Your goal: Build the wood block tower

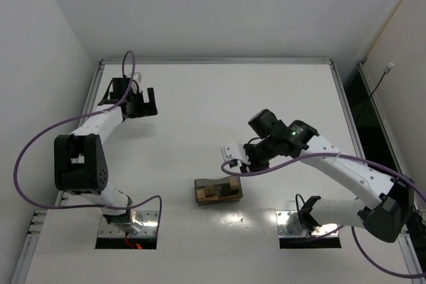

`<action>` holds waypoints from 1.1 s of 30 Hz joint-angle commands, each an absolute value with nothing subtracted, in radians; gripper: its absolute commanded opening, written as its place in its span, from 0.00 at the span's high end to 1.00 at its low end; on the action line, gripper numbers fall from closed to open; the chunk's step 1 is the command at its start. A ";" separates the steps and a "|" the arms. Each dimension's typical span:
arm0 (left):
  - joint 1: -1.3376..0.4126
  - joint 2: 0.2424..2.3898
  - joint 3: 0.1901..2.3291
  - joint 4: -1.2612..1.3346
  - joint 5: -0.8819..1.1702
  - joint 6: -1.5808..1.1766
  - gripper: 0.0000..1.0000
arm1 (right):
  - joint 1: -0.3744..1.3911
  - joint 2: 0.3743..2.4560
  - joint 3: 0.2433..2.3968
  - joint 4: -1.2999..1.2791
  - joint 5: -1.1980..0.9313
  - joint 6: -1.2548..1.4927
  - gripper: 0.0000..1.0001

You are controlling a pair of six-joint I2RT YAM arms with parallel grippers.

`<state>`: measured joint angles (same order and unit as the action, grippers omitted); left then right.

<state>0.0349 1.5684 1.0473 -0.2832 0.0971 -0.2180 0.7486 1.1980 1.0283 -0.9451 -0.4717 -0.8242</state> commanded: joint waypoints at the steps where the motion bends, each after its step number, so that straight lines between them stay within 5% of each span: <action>1: 0.046 1.589 1.104 -0.318 0.155 -0.203 0.00 | 0.831 1.236 1.009 -0.954 -0.486 -0.888 0.65; 11: 0.064 1.598 1.104 -0.330 0.144 -0.202 0.00 | 0.924 1.358 0.980 -0.746 -0.497 -0.781 0.81; 33: 0.083 1.678 1.126 -0.330 0.144 -0.202 0.00 | 0.913 1.558 0.945 -0.549 -0.431 -0.707 0.81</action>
